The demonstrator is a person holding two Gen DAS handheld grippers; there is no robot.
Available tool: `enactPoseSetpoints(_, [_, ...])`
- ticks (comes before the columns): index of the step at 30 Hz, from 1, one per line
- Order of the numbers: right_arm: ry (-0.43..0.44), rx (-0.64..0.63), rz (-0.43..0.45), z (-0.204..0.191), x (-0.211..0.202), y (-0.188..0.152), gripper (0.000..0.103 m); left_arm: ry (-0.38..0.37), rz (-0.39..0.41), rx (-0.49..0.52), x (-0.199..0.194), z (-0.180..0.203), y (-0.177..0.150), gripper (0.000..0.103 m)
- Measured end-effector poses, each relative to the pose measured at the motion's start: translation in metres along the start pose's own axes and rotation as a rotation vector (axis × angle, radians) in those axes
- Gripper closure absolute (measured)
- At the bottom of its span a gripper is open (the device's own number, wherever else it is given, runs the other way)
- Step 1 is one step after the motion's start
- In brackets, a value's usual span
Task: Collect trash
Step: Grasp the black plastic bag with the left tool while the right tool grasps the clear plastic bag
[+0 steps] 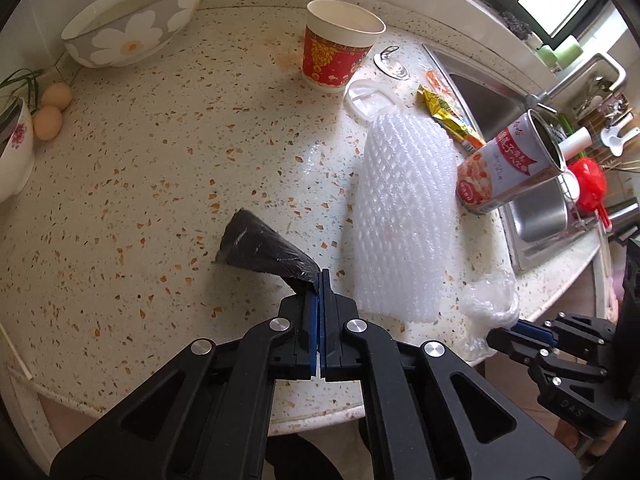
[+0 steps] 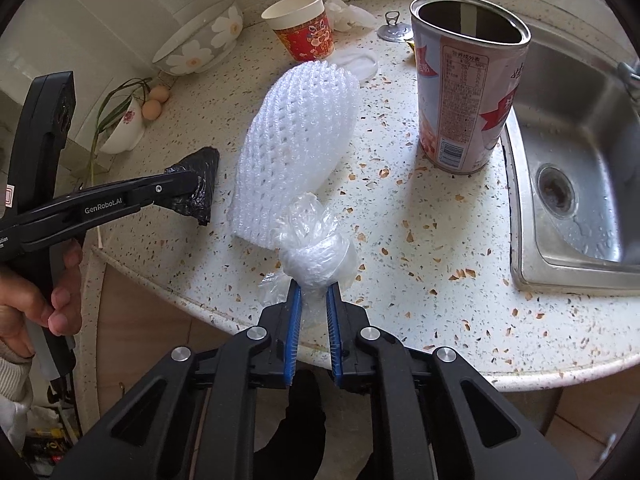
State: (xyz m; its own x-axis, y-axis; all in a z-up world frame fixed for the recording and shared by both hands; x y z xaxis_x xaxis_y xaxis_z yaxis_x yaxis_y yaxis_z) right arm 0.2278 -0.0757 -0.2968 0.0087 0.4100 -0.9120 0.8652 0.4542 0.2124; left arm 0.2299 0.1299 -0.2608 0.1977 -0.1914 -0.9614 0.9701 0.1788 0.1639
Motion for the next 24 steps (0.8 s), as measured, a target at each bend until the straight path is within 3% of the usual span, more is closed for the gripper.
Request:
enactPoseSetpoints(3, [0.000, 0.004, -0.002, 0.000, 0.000, -0.005, 0.093, 0.002, -0.021, -0.015, 0.007, -0.001, -0.004, 0.103])
enactPoseSetpoints(8, [0.006, -0.003, 0.012, 0.000, -0.005, -0.010, 0.093, -0.047, -0.045, -0.136, 0.017, -0.015, -0.007, 0.101])
enactPoseSetpoints(12, [0.010, 0.006, 0.014, 0.002, -0.007, -0.012, 0.093, 0.038, -0.042, -0.110, 0.015, -0.016, -0.010, 0.098])
enactPoseSetpoints(14, [0.012, 0.009, 0.014, 0.002, -0.007, -0.014, 0.092, 0.075, -0.061, -0.111, 0.019, -0.018, -0.010, 0.086])
enactPoseSetpoints(16, [0.014, 0.005, 0.017, 0.001, -0.008, -0.014, 0.092, 0.102, -0.049, -0.119, 0.019, -0.021, -0.011, 0.043])
enactPoseSetpoints(17, [0.013, 0.003, 0.017, 0.000, -0.008, -0.015, 0.092, 0.113, -0.027, -0.119, 0.017, -0.021, -0.011, 0.041])
enactPoseSetpoints(21, [0.008, -0.005, 0.025, 0.001, -0.009, -0.016, 0.092, 0.135, -0.046, -0.080, 0.025, -0.020, -0.011, 0.043])
enactPoseSetpoints(23, [0.007, -0.001, 0.025, 0.003, -0.009, -0.017, 0.092, 0.145, -0.059, -0.062, 0.031, -0.019, -0.011, 0.052])
enactPoseSetpoints(24, [0.007, 0.001, 0.024, 0.003, -0.008, -0.017, 0.092, 0.154, -0.073, -0.058, 0.034, -0.020, -0.012, 0.061])
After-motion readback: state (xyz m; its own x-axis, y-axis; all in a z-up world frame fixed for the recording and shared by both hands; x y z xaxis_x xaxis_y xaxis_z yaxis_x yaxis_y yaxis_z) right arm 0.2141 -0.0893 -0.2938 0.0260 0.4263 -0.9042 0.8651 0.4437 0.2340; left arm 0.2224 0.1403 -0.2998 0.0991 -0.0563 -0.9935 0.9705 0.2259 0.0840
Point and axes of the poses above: each gripper's, at about its wrist camera, not at the fingertips, and x roughly the way its jaws point, z to its right, y to its top, the point moved 3 cm from there along x, roughly the way its jaws point, and after that the axes turned 9 degrees about -z, right-handed, at the moved point
